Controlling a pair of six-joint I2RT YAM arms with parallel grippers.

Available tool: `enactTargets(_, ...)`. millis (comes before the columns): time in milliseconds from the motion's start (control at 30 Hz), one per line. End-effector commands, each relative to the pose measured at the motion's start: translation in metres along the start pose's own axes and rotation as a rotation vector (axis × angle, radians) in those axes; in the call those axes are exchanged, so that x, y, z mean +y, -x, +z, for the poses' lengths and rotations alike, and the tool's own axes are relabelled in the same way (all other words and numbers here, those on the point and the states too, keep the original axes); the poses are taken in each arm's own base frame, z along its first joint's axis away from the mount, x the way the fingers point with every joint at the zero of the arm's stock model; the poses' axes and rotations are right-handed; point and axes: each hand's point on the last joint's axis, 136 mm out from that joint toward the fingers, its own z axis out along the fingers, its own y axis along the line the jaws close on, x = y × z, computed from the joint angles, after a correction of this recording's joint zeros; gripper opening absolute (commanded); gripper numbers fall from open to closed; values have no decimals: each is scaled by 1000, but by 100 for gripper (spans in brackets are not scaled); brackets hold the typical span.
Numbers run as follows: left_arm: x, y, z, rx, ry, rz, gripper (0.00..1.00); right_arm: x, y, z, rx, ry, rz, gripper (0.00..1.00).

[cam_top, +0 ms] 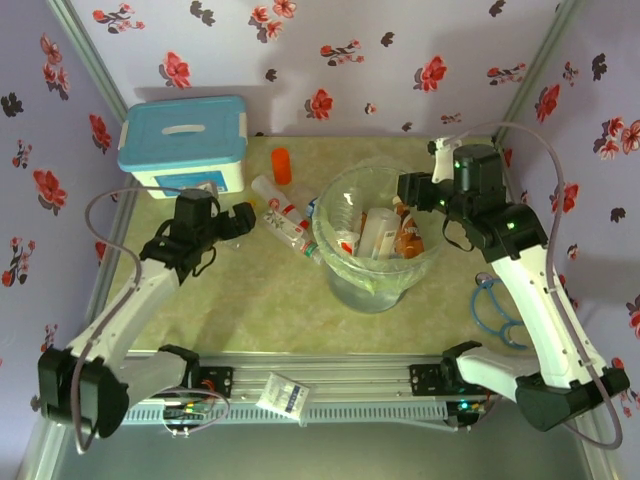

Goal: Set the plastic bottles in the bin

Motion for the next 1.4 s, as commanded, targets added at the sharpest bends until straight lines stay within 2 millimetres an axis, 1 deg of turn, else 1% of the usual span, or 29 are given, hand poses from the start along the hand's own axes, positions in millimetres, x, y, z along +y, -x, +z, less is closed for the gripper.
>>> enactTargets(0,30,-14,18,65,104,43,100,-7,1,-14,-31,-44,17,64)
enactTargets(67,39,-21,30,95,128,49,100,-12,-3,-19,-26,-67,16,70)
enactTargets(167,48,-35,47,147,156,66,100,-16,-7,-23,-25,-82,15,74)
enactTargets(300,54,-51,69,206,169,94,100,-16,-7,-22,-24,-79,20,76)
enactTargets(467,55,-60,89,259,171,123,100,-14,-4,-22,-34,-65,25,77)
enactTargets(600,57,-65,103,287,178,138,100,-14,-5,-19,-27,-67,29,77)
enactTargets(667,57,-67,109,297,176,143,97,-14,-6,-18,-22,-66,32,77)
enactTargets(767,55,-68,114,302,168,145,89,-13,-4,-18,-26,-60,35,77)
enactTargets(900,53,-66,112,296,159,138,80,-13,-3,-19,-31,-62,38,77)
enactTargets(1000,49,-64,106,290,141,131,75,-14,-4,-18,-29,-65,37,77)
enactTargets(1067,47,-63,99,282,131,123,71,-14,-4,-18,-32,-65,35,77)
enactTargets(1133,45,-59,91,268,122,116,68,-13,-3,-17,-33,-61,35,77)
enactTargets(1167,44,-57,87,258,119,112,66,-12,-1,-17,-39,-55,34,77)
enactTargets(1233,42,-54,78,243,108,100,64,-11,3,-16,-45,-49,28,77)
enactTargets(1300,39,-51,68,227,92,85,58,-8,7,-15,-42,-38,22,77)
enactTargets(1367,37,-51,58,214,78,63,58,-4,10,-13,-42,-18,20,77)
